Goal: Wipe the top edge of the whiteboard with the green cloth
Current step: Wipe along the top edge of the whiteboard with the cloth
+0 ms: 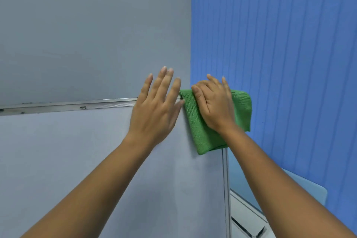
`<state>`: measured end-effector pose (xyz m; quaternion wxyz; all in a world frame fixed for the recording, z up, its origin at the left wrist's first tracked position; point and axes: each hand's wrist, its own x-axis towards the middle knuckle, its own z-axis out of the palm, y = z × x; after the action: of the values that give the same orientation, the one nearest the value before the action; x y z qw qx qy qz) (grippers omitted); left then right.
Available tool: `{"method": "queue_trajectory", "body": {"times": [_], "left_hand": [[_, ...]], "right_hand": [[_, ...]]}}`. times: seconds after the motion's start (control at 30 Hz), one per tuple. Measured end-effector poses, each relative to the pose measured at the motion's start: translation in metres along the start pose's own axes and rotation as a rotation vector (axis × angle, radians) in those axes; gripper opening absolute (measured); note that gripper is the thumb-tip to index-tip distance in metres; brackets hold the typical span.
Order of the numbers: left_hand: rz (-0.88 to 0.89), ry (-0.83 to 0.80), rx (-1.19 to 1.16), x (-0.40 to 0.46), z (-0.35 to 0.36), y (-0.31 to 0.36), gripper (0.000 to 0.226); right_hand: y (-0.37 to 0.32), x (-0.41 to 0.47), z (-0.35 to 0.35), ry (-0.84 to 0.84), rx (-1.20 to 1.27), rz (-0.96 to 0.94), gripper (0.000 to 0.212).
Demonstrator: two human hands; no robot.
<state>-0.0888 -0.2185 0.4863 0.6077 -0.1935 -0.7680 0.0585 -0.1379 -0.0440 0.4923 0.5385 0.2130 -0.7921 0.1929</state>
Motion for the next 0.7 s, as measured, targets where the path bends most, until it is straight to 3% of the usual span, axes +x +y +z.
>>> {"method": "queue_trajectory", "body": {"times": [0.13, 0.3, 0.53, 0.7], "left_hand": [[0.059, -0.045, 0.126, -0.051, 0.0, -0.011, 0.058], [0.027, -0.082, 0.204, -0.093, 0.001, -0.028, 0.065], [0.024, -0.105, 0.209, -0.097, -0.001, -0.028, 0.064], [0.037, -0.099, 0.132, -0.099, -0.006, -0.031, 0.055]], "right_hand": [[0.002, 0.002, 0.002, 0.002, 0.032, -0.092, 0.044], [0.0, 0.003, 0.016, 0.124, -0.056, 0.009, 0.047], [-0.022, 0.003, 0.025, 0.209, -0.089, 0.189, 0.04], [-0.071, 0.002, 0.039, 0.204, -0.101, 0.102, 0.034]]}}
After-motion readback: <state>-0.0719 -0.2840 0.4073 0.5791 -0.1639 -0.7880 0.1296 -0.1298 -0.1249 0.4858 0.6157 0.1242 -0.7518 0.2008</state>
